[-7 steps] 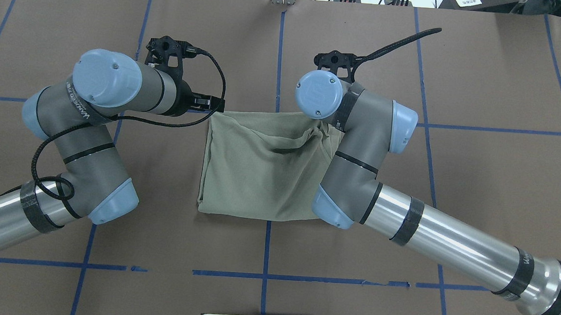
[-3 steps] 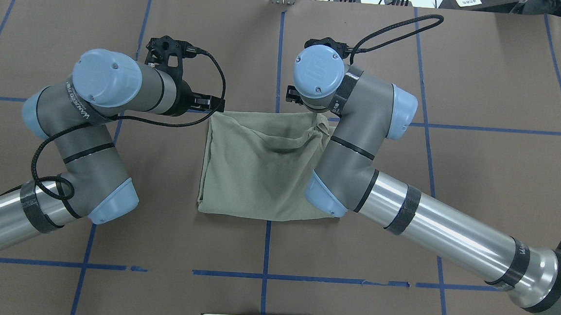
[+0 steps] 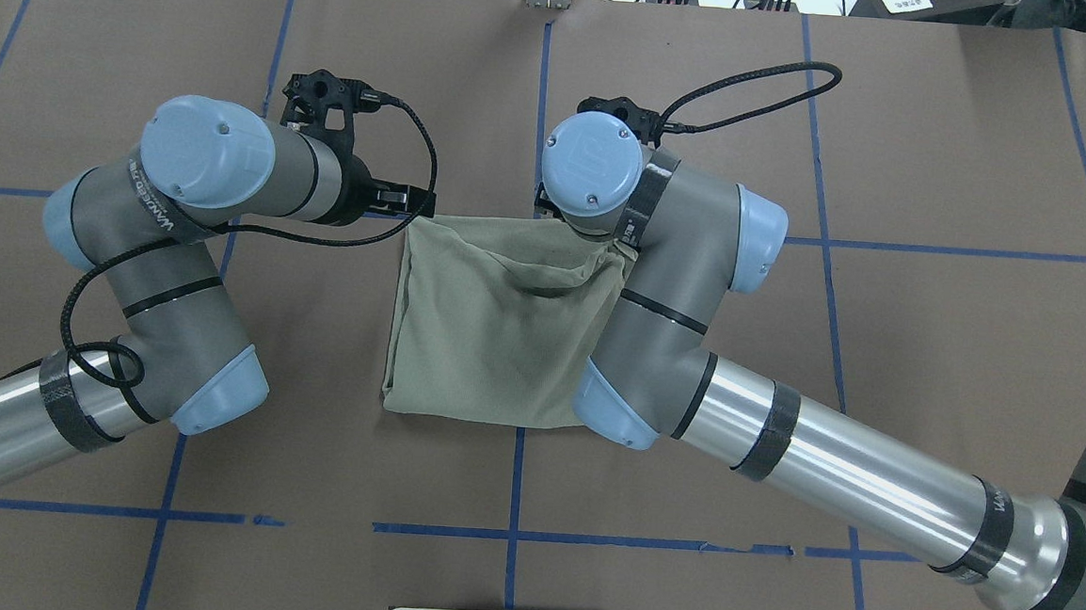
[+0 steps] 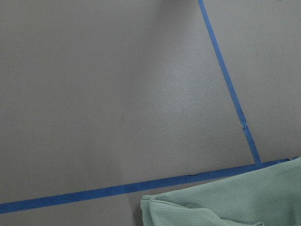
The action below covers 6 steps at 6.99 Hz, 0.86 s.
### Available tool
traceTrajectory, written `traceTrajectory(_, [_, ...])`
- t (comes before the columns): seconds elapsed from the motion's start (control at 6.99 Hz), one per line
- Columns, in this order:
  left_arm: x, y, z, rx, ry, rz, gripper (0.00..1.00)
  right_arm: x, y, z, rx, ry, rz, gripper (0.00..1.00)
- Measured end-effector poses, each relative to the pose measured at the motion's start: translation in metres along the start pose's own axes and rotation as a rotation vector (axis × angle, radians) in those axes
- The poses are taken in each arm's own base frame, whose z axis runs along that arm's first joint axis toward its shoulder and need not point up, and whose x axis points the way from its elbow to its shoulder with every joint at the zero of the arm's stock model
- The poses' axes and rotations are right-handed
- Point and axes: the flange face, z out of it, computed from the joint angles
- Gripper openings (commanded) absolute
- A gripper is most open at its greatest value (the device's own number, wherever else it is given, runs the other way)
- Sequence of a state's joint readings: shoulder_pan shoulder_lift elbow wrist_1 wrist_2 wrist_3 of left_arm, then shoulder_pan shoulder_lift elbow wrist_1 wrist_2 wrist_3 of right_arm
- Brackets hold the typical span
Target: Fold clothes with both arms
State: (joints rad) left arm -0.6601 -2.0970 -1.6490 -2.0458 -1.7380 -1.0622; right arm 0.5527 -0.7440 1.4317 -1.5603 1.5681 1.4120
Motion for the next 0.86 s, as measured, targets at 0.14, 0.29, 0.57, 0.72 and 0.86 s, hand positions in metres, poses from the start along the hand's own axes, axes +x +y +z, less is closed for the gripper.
traceTrajectory(0.14, [0.000, 0.000, 0.000, 0.000, 0.000, 0.000, 1.00, -0.003, 0.012, 0.001, 0.016, 0.009, 0.008, 0.57])
traceTrajectory(0.29, [0.000, 0.000, 0.000, -0.001, 0.000, -0.001, 1.00, -0.006, 0.020, 0.002, 0.022, 0.018, 0.009, 0.56])
traceTrajectory(0.57, [0.000, 0.000, 0.000, 0.000, 0.001, -0.002, 1.00, -0.007, 0.032, 0.004, 0.030, 0.048, 0.024, 0.53])
traceTrajectory(0.72, [0.000, 0.000, 0.000, 0.000, 0.001, -0.002, 1.00, -0.006, 0.037, 0.005, 0.035, 0.064, 0.025, 0.31])
traceTrajectory(0.86, [0.000, 0.000, 0.000, 0.000, 0.000, -0.002, 1.00, -0.005, 0.039, 0.005, 0.037, 0.071, 0.025, 0.00])
